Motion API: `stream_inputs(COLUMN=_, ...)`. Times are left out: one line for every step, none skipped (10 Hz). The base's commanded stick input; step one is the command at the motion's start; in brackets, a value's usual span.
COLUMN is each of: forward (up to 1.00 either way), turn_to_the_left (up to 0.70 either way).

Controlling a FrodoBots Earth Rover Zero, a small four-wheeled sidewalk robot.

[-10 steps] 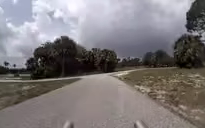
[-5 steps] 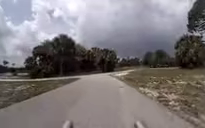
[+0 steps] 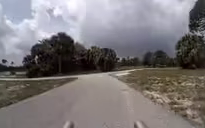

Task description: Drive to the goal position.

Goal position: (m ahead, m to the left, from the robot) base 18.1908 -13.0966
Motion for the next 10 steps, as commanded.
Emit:
stream_inputs(forward=0.85, turn_to_the_left=0.00)
stream_inputs(forward=0.85, turn_to_the_left=0.00)
stream_inputs(forward=0.85, turn_to_the_left=0.00)
stream_inputs(forward=0.85, turn_to_the_left=0.00)
stream_inputs(forward=0.85, turn_to_the_left=0.13)
stream_inputs(forward=0.85, turn_to_the_left=0.34)
stream_inputs(forward=0.85, turn_to_the_left=0.34)
stream_inputs(forward=0.85, turn_to_the_left=0.00)
stream_inputs(forward=0.85, turn_to_the_left=0.00)
stream_inputs(forward=0.85, turn_to_the_left=0.00)
